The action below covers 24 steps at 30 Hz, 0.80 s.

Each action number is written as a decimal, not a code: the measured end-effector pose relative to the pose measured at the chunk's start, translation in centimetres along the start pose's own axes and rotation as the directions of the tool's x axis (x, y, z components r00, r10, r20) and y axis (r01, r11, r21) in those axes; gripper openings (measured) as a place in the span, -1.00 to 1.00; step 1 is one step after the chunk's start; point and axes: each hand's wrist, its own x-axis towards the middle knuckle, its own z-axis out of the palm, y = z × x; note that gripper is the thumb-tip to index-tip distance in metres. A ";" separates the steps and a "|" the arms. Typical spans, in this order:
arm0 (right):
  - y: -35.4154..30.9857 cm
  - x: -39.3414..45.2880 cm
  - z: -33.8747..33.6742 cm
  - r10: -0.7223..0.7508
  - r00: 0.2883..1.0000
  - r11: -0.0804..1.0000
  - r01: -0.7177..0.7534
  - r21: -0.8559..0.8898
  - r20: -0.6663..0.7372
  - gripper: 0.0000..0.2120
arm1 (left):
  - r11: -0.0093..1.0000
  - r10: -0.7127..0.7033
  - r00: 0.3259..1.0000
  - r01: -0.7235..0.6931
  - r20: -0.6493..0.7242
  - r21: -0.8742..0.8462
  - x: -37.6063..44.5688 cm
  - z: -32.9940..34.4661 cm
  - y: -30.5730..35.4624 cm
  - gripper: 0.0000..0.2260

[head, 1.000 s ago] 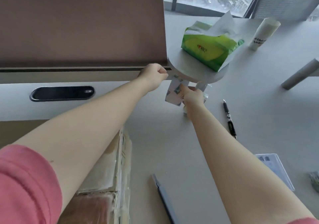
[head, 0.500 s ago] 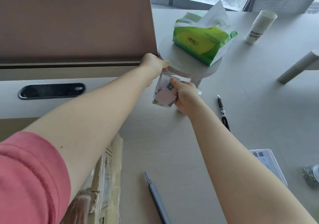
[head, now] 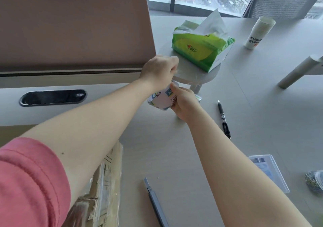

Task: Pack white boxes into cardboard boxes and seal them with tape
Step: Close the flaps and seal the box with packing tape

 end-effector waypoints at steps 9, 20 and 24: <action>0.0 -0.4 -0.5 -0.050 0.999 0.996 0.049 -0.069 -0.010 -0.68 | 0.981 0.191 0.972 -0.194 -0.136 -0.013 -1.4 -0.5 0.3 -0.94; 0.0 -1.4 -0.4 -0.066 0.996 0.985 0.056 -0.164 -0.053 -0.75 | 0.969 -0.234 0.968 0.240 0.096 -0.060 -0.3 -1.6 1.4 -0.76; 0.2 -0.9 -0.6 -0.072 0.996 0.984 0.063 -0.167 -0.050 -0.75 | 0.972 -0.224 0.974 0.225 0.016 -0.067 -0.5 -1.7 2.1 -0.79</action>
